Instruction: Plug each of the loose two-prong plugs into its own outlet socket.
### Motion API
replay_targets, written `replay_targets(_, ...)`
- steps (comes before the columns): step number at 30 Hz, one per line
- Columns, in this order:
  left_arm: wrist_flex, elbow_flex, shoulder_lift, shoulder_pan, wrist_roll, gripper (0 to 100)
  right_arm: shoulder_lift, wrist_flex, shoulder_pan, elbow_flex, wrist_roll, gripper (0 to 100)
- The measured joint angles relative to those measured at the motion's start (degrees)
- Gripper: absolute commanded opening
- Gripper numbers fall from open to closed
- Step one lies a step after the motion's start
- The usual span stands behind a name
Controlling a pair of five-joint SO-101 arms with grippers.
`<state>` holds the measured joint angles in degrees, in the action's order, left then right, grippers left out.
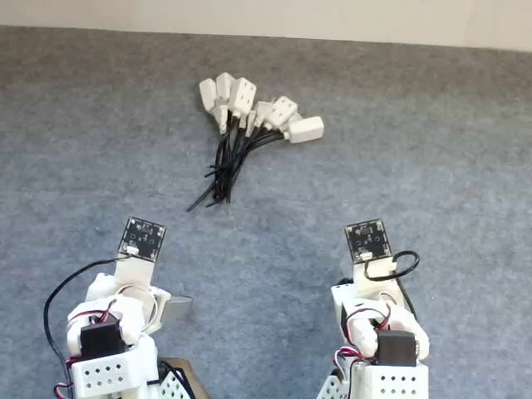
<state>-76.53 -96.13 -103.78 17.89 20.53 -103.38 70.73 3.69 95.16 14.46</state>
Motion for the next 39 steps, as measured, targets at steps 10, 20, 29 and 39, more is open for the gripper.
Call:
replay_targets(10, 0.0, 0.0, 0.0, 0.0, 0.0, 43, 0.0, 0.0, 0.0, 0.0, 0.0, 0.9)
replay_targets(20, 0.0, 0.0, 0.0, 0.0, 0.0, 43, 0.0, 0.0, 0.0, 0.0, 0.0, 0.9)
replay_targets(29, 0.0, 0.0, 0.0, 0.0, 0.0, 43, 0.0, -1.1, -0.4, 0.0, 0.0, 0.9)
replay_targets(39, 0.0, 0.0, 0.0, -8.6, 0.0, 43, 0.0, -1.1, -0.3, 0.0, 0.0, 0.9)
